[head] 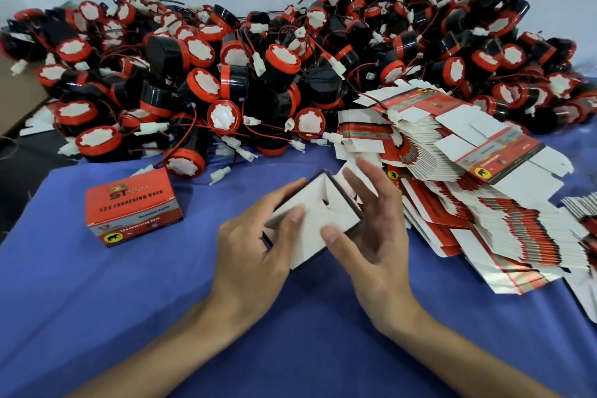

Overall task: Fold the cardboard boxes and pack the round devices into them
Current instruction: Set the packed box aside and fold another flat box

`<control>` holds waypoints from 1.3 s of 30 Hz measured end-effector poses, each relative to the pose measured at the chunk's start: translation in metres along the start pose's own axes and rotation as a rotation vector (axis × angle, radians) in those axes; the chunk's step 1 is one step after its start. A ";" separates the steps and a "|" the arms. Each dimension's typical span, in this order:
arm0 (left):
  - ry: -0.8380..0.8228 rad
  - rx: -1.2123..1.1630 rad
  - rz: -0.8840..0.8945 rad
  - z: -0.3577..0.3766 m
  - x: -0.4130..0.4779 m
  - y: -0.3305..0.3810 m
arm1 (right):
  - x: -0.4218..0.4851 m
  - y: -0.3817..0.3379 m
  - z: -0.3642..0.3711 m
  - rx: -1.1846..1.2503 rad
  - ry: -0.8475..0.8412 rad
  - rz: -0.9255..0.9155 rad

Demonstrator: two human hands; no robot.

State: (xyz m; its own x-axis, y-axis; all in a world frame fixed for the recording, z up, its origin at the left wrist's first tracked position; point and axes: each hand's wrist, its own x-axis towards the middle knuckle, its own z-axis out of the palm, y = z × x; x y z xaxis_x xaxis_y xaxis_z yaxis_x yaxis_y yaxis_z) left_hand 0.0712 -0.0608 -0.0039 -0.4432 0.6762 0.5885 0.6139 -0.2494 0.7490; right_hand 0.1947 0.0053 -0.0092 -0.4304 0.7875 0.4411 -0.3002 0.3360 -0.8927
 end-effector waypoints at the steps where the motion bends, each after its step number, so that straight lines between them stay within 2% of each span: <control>1: 0.047 0.016 0.001 -0.001 0.000 0.000 | -0.001 0.002 0.002 -0.040 0.033 0.016; 4: 0.126 0.022 -0.013 -0.002 -0.001 0.001 | 0.002 0.004 0.003 -0.075 0.066 0.132; 6: 0.108 0.033 -0.008 0.000 -0.003 0.001 | 0.003 0.004 0.001 0.054 -0.038 0.192; 9: 0.042 0.067 0.054 0.003 -0.007 0.002 | -0.001 0.003 0.002 0.120 -0.142 0.160; 14: 0.017 0.101 0.096 0.004 -0.006 0.003 | -0.004 0.000 0.005 0.104 -0.001 0.122; 18: -0.001 0.087 0.107 0.004 -0.008 0.002 | -0.005 -0.001 0.008 0.094 0.024 0.102; 22: -0.170 0.059 0.025 0.001 -0.008 -0.005 | 0.002 -0.005 0.002 0.190 -0.001 0.168; 25: -0.357 -0.117 -0.095 0.000 -0.007 -0.009 | 0.008 -0.006 -0.003 0.282 -0.027 0.222; 29: -0.499 -0.315 -0.171 0.000 -0.005 -0.008 | 0.015 -0.011 -0.008 0.281 -0.224 0.166; 31: -0.498 -0.392 -0.222 -0.001 -0.003 -0.011 | 0.017 -0.014 -0.009 0.125 -0.265 0.130; 33: -0.438 -0.407 -0.259 -0.001 0.004 -0.015 | 0.021 -0.020 -0.007 -0.227 -0.315 0.030; 34: -0.376 -0.397 -0.278 -0.002 0.009 -0.017 | 0.024 -0.020 -0.006 -0.485 -0.367 -0.086; 36: -0.257 -0.396 -0.270 -0.007 0.019 -0.020 | 0.030 -0.017 -0.004 -0.984 -0.491 -0.444; 37: -0.246 -0.395 -0.245 -0.011 0.024 -0.022 | 0.032 -0.016 0.000 -1.152 -0.585 -0.593; 39: -0.305 -0.364 -0.190 -0.019 0.031 -0.029 | 0.037 -0.013 0.011 -1.282 -0.815 -0.667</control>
State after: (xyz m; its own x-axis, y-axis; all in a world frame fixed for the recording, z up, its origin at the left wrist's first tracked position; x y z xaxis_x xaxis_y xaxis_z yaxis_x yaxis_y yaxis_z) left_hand 0.0273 -0.0455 -0.0020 -0.2808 0.8910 0.3567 0.2496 -0.2911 0.9236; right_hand 0.1740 0.0243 0.0196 -0.9498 0.0195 0.3122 0.0703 0.9858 0.1523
